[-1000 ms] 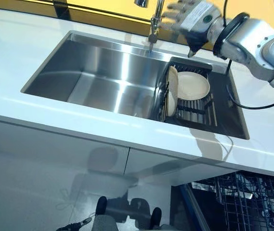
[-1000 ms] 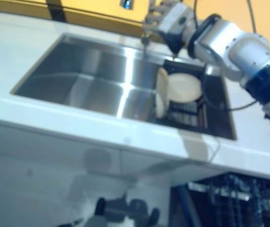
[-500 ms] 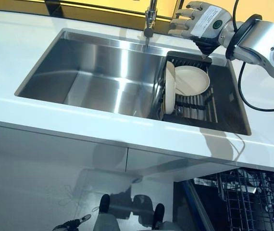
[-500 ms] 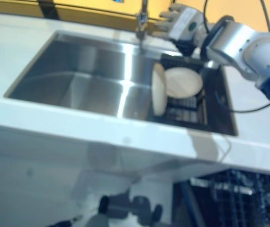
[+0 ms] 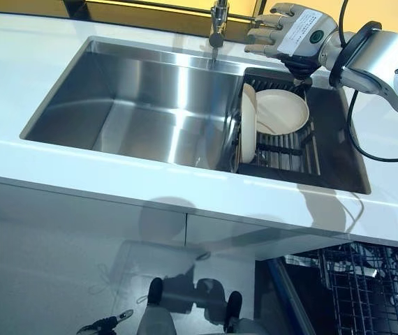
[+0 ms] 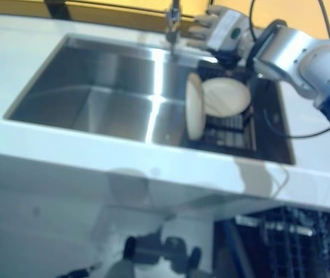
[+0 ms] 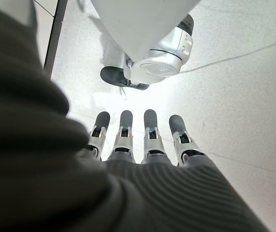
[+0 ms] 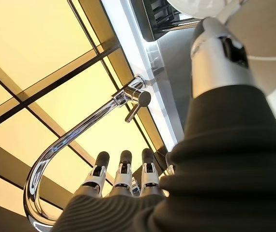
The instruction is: Take plates into dishwasher
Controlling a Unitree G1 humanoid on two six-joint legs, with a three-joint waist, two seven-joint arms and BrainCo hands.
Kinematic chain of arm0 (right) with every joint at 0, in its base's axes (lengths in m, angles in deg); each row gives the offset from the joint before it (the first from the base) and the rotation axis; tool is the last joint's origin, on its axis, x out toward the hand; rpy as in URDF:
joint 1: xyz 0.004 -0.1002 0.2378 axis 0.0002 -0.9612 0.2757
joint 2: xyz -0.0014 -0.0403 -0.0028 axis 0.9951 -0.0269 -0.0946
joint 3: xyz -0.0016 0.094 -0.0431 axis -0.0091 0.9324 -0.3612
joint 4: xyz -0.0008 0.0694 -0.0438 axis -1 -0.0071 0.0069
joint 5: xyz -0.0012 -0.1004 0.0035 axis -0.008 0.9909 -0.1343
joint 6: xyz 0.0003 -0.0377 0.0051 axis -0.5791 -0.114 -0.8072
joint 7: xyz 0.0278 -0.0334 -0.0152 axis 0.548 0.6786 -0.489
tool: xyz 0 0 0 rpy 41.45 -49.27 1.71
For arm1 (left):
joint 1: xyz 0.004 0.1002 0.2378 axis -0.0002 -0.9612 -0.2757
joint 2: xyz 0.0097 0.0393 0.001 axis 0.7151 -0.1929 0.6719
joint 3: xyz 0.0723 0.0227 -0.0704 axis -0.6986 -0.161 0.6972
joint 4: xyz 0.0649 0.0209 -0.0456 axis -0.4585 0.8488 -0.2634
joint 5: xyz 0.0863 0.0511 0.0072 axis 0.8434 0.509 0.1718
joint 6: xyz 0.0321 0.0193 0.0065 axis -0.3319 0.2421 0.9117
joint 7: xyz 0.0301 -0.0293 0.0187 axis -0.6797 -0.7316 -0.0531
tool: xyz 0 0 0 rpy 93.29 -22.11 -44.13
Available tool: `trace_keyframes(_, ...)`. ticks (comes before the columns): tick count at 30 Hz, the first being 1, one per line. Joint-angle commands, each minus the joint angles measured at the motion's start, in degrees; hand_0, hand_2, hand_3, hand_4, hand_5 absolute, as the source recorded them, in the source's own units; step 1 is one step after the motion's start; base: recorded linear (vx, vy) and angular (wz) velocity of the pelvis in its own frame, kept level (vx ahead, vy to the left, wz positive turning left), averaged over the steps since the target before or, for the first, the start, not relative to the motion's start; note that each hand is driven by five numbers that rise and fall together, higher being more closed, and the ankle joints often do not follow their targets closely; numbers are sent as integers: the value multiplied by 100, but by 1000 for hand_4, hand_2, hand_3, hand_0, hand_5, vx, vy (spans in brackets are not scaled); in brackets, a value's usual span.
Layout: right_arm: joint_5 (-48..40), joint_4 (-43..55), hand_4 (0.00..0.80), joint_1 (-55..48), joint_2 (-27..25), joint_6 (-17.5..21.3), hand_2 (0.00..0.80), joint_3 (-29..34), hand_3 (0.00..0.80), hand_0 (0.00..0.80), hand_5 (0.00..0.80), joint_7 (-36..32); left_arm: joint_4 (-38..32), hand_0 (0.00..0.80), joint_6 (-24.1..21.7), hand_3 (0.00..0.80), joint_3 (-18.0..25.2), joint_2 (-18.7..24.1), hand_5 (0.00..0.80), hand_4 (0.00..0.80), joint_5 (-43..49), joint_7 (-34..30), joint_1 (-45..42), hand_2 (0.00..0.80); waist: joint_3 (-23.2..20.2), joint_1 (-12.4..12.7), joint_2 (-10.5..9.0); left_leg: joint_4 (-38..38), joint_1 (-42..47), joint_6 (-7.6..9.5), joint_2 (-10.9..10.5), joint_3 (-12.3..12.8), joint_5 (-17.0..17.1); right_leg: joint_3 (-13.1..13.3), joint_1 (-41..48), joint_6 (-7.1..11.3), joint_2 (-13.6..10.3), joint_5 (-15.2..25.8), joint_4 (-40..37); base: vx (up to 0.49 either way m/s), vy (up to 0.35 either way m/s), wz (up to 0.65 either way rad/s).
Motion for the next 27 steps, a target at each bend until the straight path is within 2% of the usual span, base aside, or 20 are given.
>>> trace_keyframes(1, -198, -50, 0, 604, -175, -67, 0, -29, 0, 0, 0, 156, 122, 0, -24, 0, 36, 208, 0, 0, 304, -79, 257, 0, 109, 56, -223, -19, 143, 117, -41, 69, -104, 26, 130, 449, -383, 16, 19, 0, 0, 0)
trace_keyframes(27, -614, 429, 0, 447, -64, -66, 0, 163, 0, 0, 0, -50, 99, 0, -25, 0, 132, 217, 0, 0, 438, -169, 170, 0, 102, 103, -204, -19, 141, 122, -53, 59, -108, -14, 141, 449, -407, -1, 19, 0, 0, 0)
